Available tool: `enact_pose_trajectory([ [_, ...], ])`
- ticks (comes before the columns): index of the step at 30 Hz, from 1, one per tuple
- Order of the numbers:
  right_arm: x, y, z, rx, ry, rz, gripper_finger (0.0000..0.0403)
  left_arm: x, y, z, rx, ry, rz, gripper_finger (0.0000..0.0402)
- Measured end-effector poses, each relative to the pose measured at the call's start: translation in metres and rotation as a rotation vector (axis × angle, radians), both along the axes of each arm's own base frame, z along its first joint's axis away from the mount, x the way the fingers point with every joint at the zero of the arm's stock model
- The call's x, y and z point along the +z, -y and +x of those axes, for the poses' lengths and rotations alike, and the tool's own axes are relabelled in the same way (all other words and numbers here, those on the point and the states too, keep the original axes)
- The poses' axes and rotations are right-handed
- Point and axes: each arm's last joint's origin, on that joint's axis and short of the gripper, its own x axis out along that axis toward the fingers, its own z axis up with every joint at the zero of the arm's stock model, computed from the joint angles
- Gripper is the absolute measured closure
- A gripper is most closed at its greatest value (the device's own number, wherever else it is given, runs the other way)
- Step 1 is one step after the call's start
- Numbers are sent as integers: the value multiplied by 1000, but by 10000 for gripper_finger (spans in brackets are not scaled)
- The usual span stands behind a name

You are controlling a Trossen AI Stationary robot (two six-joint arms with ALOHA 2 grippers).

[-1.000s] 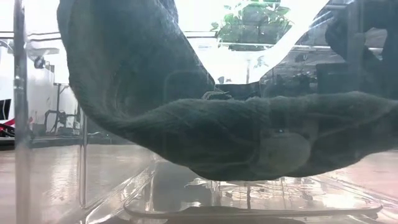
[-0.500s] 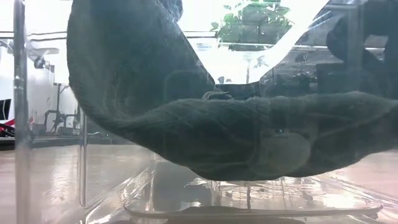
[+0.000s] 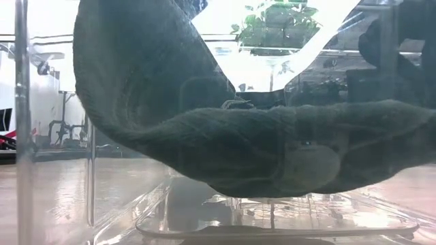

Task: Pick & Place hat
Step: Put the gray cap into the bottom transparent bin

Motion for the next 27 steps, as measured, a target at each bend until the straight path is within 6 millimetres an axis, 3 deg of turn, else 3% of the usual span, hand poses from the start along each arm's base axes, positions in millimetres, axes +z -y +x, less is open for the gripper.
enact_pose_trajectory([
  [6,0,0,0,28,5,-57,264,6,3,-1,-2,22,1,395],
  [13,0,1,0,63,13,-164,378,9,5,-2,-7,34,-4,395],
  [18,0,1,0,83,16,-194,391,9,6,-2,-24,37,-40,391],
  [27,-2,2,1,81,6,-242,393,28,5,-6,-32,146,-191,284],
])
